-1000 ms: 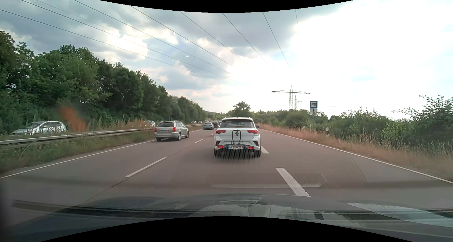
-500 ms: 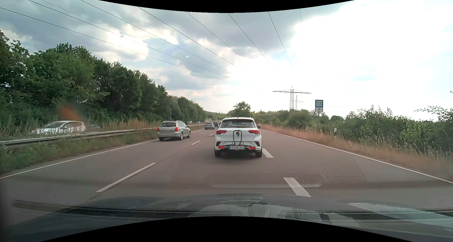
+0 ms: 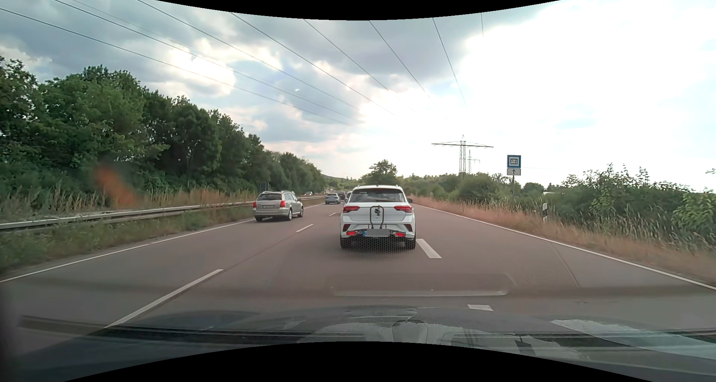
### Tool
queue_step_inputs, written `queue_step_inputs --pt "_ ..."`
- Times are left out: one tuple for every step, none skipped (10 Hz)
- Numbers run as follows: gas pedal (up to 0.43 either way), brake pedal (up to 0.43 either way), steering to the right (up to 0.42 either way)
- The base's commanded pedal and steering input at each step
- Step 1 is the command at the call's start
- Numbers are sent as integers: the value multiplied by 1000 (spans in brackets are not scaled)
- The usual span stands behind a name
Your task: Follow the waypoints while adhering to traffic rules and regulations
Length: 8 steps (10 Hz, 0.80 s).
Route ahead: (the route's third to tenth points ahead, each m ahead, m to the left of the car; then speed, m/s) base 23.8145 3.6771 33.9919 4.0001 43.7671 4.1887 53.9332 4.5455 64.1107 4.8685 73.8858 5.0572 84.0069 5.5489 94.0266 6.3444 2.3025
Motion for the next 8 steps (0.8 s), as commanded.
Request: queue_step_inputs --pt "0 0 -6" --pt "0 0 -3" --pt "0 0 -1" --pt "0 0 0" --pt "0 0 -1" --pt "0 0 -4" --pt "0 0 -4" --pt "0 0 -4"
